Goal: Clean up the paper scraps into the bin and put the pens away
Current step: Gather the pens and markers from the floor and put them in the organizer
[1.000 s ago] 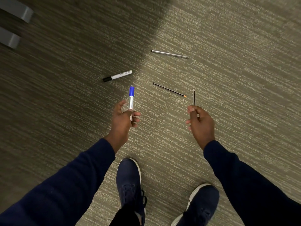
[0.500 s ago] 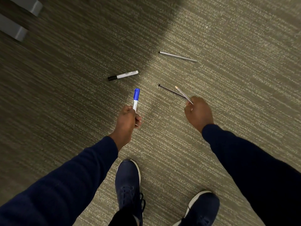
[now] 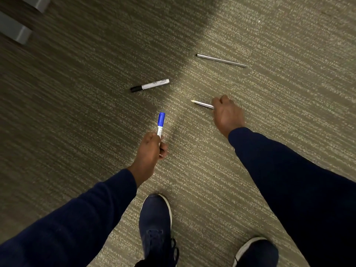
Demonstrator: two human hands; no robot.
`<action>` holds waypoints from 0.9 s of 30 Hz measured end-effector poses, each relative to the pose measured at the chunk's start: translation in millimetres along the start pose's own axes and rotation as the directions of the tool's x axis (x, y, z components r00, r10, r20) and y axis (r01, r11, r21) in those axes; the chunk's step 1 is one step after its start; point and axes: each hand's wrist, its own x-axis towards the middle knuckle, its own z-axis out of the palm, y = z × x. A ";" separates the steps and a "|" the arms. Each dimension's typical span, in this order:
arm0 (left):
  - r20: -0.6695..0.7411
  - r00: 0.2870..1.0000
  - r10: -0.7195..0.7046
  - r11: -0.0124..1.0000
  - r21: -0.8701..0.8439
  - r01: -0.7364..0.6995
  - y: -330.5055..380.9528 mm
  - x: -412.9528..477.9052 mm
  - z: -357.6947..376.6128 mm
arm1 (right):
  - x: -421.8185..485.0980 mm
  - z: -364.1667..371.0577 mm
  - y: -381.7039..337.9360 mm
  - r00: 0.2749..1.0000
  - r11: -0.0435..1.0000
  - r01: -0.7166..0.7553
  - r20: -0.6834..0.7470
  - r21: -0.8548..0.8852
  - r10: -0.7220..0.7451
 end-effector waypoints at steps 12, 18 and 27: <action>0.039 0.997 -0.064 0.990 -0.127 0.068 50.0 -83.1 4.1 | -82.3 -88.8 -26.1 0.790 0.075 -0.580 0.537 0.811 0.296; 0.064 0.997 -0.041 0.977 -0.207 0.054 116.3 -158.9 3.7 | -128.6 -195.9 -69.8 0.742 -0.191 -0.598 0.628 0.778 0.235; 0.006 1.000 -0.007 0.965 -0.261 0.008 218.8 -284.1 -18.7 | -160.4 -375.4 -121.1 0.824 -0.093 -0.533 0.541 0.841 0.171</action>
